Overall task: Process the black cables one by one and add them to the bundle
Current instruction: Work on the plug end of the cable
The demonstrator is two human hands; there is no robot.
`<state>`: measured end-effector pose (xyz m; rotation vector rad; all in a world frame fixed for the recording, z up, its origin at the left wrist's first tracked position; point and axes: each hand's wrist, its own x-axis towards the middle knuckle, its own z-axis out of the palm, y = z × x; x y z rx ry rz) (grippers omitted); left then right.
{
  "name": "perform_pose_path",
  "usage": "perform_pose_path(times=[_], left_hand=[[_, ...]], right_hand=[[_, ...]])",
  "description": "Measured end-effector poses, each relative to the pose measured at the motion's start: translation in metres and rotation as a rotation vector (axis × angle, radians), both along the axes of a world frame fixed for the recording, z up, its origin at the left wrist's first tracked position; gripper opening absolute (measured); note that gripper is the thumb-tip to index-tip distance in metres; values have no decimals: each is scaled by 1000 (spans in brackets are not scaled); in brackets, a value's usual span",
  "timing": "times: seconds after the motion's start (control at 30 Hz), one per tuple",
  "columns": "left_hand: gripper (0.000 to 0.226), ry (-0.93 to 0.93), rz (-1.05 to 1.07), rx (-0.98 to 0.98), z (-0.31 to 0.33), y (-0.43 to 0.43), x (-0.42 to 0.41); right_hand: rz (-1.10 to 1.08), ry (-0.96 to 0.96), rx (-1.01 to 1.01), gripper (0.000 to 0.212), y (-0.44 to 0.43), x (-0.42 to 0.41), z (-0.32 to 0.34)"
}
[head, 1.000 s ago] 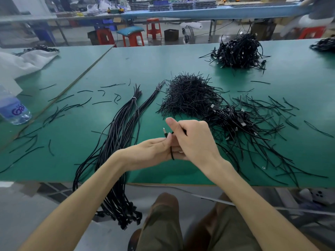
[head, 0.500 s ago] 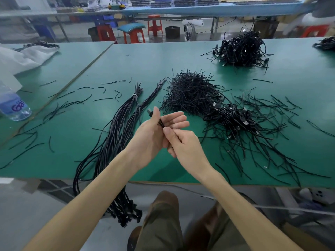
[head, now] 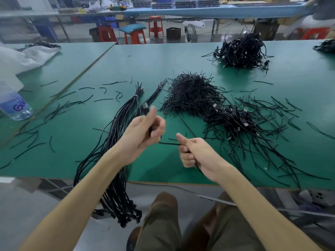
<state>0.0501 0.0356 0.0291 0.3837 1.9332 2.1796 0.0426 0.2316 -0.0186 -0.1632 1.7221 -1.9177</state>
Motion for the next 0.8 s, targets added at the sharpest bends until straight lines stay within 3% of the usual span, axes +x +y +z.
perform_pose_path(times=[0.1, 0.13, 0.17, 0.27, 0.33, 0.43, 0.57, 0.67, 0.8], left_hand=[[57, 111, -213, -713, -5, 5, 4], [55, 129, -286, -866, -8, 8, 7], [53, 155, -319, -948, -11, 11, 9], [34, 265, -210, -950, -17, 12, 8], [23, 296, -152, -958, -20, 12, 4], [33, 307, -163, -775, -21, 11, 5], [36, 102, -176, -391, -26, 11, 7], [63, -37, -66, -49, -35, 11, -1], [55, -231, 108, 534, -27, 6, -18]], right_hand=[[-26, 42, 163, 48, 3, -6, 0], [-25, 110, 217, 48, 2, -6, 3], [-32, 181, 250, 49, -1, -6, 6], [-139, 361, 281, 55, -3, -4, 21], [-188, 553, 429, 59, -3, -1, 29], [-174, 753, 597, 58, -11, 8, 39], [-226, 830, 578, 57, -15, 12, 47], [-217, 871, 557, 53, -18, 16, 44], [-125, 835, 514, 54, -23, 18, 24]])
